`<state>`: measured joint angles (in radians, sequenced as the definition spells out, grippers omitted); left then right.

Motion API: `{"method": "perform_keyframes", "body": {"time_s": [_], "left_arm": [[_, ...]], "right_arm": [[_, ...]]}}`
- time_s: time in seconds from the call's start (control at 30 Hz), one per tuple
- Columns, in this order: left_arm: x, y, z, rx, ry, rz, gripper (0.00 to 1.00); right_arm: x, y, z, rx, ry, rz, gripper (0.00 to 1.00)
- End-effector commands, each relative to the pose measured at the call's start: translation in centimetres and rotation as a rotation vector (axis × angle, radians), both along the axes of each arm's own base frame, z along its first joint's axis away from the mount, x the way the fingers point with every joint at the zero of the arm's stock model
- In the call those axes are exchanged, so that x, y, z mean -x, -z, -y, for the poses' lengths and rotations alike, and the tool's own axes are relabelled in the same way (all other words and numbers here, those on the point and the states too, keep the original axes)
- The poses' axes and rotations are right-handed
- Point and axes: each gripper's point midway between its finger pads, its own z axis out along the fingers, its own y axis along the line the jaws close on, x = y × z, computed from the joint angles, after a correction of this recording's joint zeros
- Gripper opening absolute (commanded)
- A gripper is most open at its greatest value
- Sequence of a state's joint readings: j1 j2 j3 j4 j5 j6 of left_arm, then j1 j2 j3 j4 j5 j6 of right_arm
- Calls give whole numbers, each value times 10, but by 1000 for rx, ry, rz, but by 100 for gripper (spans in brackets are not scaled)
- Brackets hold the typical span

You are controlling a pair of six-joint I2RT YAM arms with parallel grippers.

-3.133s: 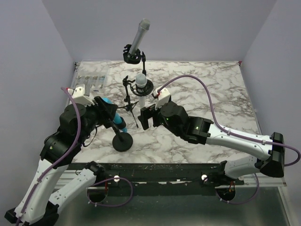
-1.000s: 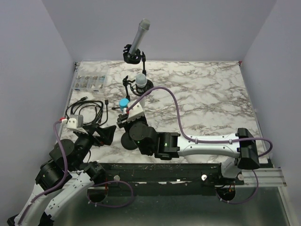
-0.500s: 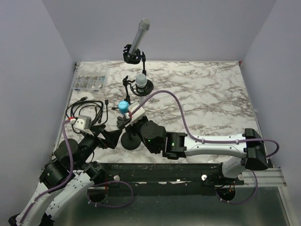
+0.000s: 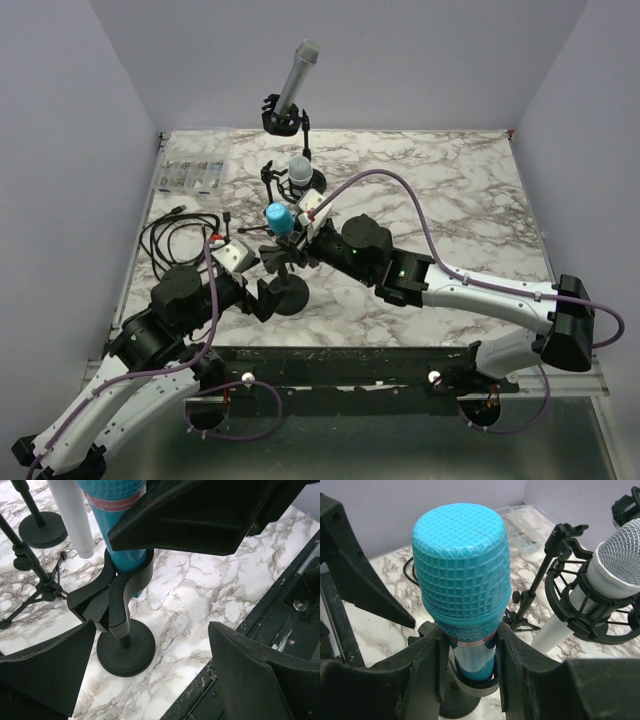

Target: Remove the microphone from the stand

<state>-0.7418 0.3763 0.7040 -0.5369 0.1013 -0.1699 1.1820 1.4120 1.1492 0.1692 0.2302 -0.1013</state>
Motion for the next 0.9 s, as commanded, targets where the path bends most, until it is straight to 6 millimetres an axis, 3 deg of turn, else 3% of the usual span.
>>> {"method": "perform_keyframes", "body": {"time_s": [0.0,0.13,0.27,0.5,0.73,0.87], "left_arm": [[-2,-12,10,-42,81,108,98],[-22,-8,1,-70,-38,69,99],[-27,-10,-2,-81,-71,69,99],[-39,3,-3,-158,-84,57,99],[-53,8,5,-127,-40,2,98],[-55,12,11,-124,3,-41,86]], "right_arm": [[15,2,-3,6,-146,-25,1],[14,5,-1,27,-195,-29,1],[11,11,1,44,-230,-49,1],[7,15,0,57,-259,-64,1],[6,15,1,53,-264,-69,1],[7,14,1,47,-262,-71,1]]}}
